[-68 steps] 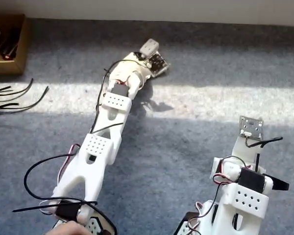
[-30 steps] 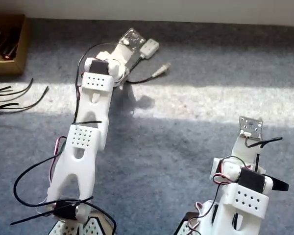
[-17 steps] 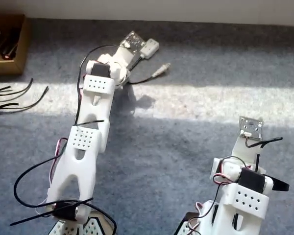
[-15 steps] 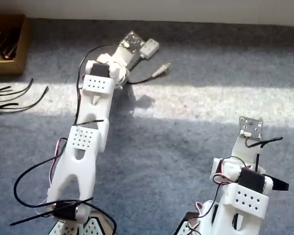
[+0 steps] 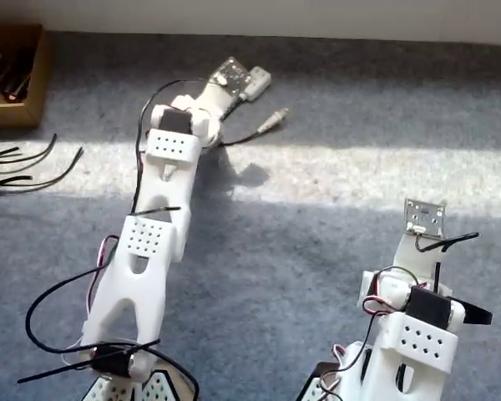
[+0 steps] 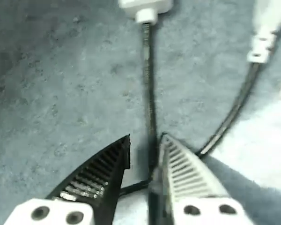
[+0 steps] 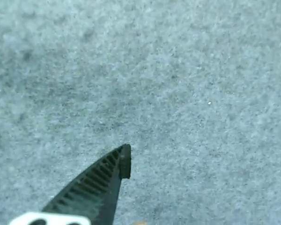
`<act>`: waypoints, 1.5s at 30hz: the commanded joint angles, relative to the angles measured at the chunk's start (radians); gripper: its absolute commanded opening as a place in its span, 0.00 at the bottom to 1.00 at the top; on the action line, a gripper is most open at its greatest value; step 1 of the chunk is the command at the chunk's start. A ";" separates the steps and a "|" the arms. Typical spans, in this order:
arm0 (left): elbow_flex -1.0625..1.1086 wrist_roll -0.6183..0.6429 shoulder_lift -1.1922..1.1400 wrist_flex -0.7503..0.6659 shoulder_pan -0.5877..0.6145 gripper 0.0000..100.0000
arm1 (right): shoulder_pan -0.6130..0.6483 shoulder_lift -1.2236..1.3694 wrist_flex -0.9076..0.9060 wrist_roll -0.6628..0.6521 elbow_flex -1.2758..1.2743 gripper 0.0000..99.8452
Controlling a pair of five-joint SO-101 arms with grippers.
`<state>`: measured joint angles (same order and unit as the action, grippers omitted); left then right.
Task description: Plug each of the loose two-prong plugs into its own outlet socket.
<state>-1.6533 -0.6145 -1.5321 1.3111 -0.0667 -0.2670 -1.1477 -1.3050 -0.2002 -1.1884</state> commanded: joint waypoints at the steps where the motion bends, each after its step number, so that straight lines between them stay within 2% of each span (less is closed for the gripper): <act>1: -0.001 -0.127 0.004 0.058 -0.019 0.01 | -0.008 0.002 -0.005 -0.011 0.007 0.67; 7: -0.013 -0.140 0.114 0.037 0.025 0.01 | -0.010 0.002 -0.005 -0.011 0.007 0.67; 11: -0.013 -0.046 0.305 0.035 0.062 0.01 | -0.008 0.002 -0.005 -0.011 0.007 0.67; 16: -0.013 -0.034 0.579 0.046 0.051 0.01 | -0.008 0.002 -0.002 -0.011 0.007 0.67; 20: -0.013 0.017 0.782 0.183 -0.004 0.01 | -0.008 0.002 -0.001 -0.011 0.007 0.67; 24: -0.012 0.018 0.911 0.454 -0.084 0.01 | -0.008 0.004 -0.001 -0.011 0.007 0.67; 28: 0.067 0.098 0.926 0.468 -0.036 0.01 | -0.013 0.004 -0.001 -0.011 0.004 0.67; 30: 0.140 0.100 0.886 0.411 0.025 0.03 | -0.013 0.004 -0.001 -0.011 0.001 0.67; 35: 0.311 0.166 0.685 0.084 0.180 0.22 | -0.013 0.005 -0.001 -0.011 0.001 0.67; 40: 0.337 0.087 0.461 -0.212 0.242 0.23 | -0.013 0.004 -0.001 -0.011 -0.001 0.67; 45: 0.334 0.084 0.318 -0.313 0.291 0.23 | -0.013 0.004 -0.001 -0.011 -0.001 0.67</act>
<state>-1.3142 -0.5240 -1.1945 1.0702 0.1880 -0.2670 -1.1477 -1.3050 -0.2002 -1.1884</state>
